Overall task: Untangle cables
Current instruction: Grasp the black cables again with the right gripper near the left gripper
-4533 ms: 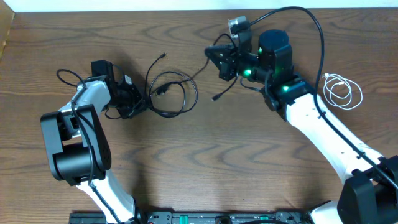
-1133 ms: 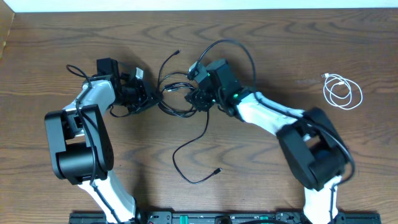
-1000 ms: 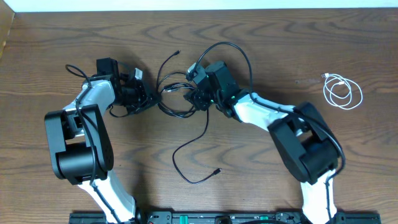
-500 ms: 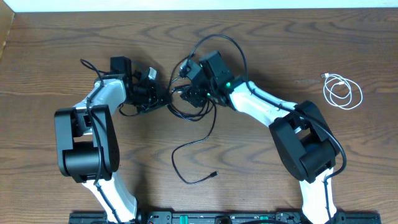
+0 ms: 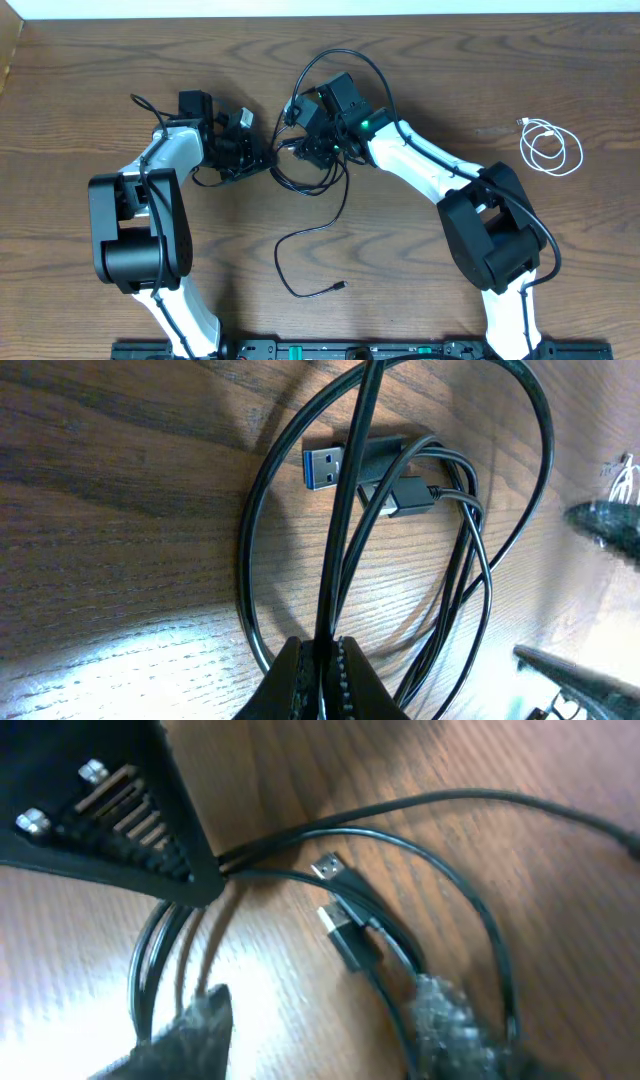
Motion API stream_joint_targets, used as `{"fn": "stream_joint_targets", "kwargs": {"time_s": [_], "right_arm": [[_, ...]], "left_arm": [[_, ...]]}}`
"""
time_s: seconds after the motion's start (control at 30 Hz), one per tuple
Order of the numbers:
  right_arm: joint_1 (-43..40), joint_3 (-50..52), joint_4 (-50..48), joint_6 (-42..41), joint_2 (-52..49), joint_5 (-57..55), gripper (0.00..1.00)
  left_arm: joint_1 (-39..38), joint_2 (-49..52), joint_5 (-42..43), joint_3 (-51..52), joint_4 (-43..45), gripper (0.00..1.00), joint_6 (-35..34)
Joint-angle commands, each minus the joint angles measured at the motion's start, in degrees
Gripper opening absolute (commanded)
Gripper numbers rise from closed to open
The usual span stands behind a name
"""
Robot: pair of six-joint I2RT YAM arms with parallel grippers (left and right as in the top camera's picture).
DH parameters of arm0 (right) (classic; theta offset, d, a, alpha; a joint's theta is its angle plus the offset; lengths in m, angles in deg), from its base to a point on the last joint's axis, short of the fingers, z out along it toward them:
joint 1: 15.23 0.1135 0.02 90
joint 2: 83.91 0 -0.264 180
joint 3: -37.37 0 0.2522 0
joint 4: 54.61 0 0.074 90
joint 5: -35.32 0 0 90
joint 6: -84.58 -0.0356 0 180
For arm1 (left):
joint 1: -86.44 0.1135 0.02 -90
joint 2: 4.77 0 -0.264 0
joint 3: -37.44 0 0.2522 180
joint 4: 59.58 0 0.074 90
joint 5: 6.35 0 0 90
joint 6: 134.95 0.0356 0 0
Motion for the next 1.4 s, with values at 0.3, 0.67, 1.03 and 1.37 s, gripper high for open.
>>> {"fn": "stream_joint_targets", "kwargs": {"time_s": [0.3, 0.67, 1.03, 1.37], "right_arm": [[0.04, -0.52, -0.44, 11.69, -1.07, -2.69, 0.19], [-0.59, -0.52, -1.97, 14.01, -5.99, -7.8, 0.48], [-0.02, -0.52, -1.16, 14.27, -8.37, -5.84, 0.01], [2.05, -0.55, 0.26, 14.38, -7.08, 3.26, 0.01]], "left_arm": [[0.39, 0.07, 0.33, 0.22, 0.02, 0.08, 0.79], [0.39, 0.07, 0.33, 0.22, 0.04, 0.08, 0.79], [0.39, 0.07, 0.31, 0.22, 0.31, 0.08, 0.76], [0.39, 0.07, -7.48, 0.22, 0.7, 0.08, -3.21]]}}
